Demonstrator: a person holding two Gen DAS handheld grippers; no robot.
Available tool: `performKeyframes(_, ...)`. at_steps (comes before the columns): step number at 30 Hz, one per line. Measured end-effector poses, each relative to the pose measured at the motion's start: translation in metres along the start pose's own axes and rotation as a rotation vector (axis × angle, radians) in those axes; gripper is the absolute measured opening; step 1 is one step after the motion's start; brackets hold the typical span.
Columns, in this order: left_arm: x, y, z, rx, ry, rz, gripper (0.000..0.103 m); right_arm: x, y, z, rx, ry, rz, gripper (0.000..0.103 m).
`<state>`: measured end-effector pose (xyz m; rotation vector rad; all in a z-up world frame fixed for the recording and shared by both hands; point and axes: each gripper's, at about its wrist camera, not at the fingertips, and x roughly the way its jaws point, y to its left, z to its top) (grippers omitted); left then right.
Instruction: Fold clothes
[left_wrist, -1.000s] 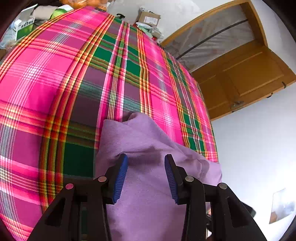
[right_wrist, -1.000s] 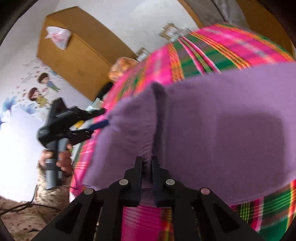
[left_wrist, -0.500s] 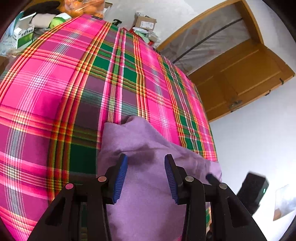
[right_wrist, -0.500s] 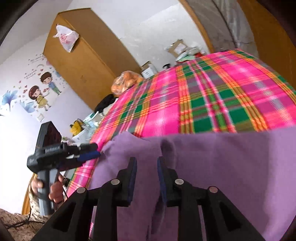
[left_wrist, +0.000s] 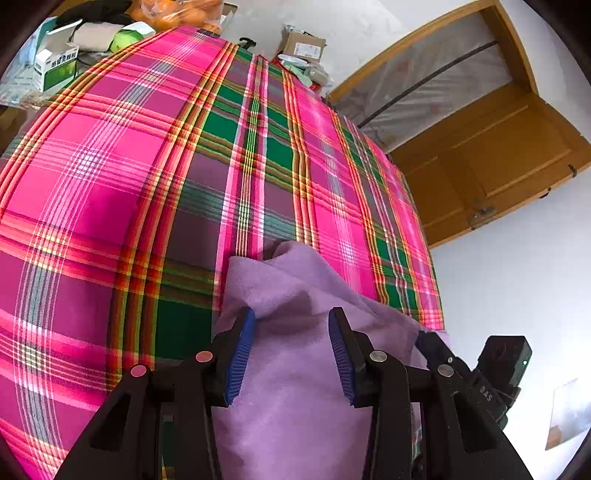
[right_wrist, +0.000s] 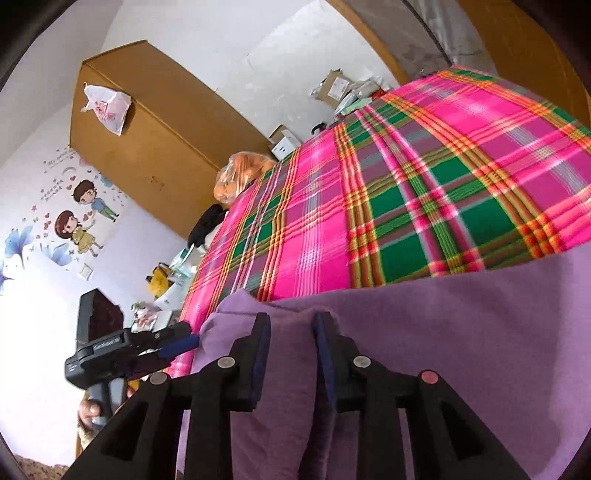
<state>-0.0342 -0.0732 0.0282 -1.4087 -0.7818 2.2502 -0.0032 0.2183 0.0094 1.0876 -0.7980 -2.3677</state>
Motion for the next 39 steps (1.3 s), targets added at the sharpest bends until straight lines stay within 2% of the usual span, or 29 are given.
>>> performKeyframes(3,0.001,0.002,0.0,-0.016,-0.004,0.0,0.043,0.012,0.005,-0.001,-0.023,0.048,-0.034,0.028)
performKeyframes(6,0.0,0.002,0.0,-0.018,-0.009,-0.002,0.043,0.016,0.002,0.001,0.012,0.054,0.018,0.028)
performKeyframes(11,0.003,0.002,0.001,-0.022,-0.005,0.002,0.043,0.011,-0.002,0.0,0.032,0.046,0.023,0.026)
performKeyframes(17,0.003,0.002,0.001,-0.024,-0.005,0.005,0.043,0.025,0.005,0.003,0.003,0.092,0.033,0.027)
performKeyframes(22,0.003,0.004,0.001,-0.033,-0.003,0.004,0.043,0.017,-0.009,0.003,0.051,0.055,0.06,0.027)
performKeyframes(29,0.006,0.004,-0.001,-0.034,-0.003,0.012,0.043,0.024,-0.009,0.009,0.06,0.051,0.101,0.028)
performKeyframes(32,0.005,0.005,-0.002,-0.041,-0.002,0.01,0.043,0.027,-0.006,0.008,0.043,0.057,0.082,0.028)
performKeyframes(34,0.005,0.004,-0.001,-0.035,-0.001,0.015,0.043,0.025,-0.002,0.006,0.02,0.044,0.071,0.02)
performKeyframes(35,0.005,0.004,-0.001,-0.036,-0.003,0.015,0.043,0.022,-0.002,0.006,0.017,0.026,0.063,0.008)
performKeyframes(39,0.006,0.007,0.001,-0.053,-0.008,0.001,0.043,0.0,0.004,0.006,-0.022,-0.079,0.031,0.005)
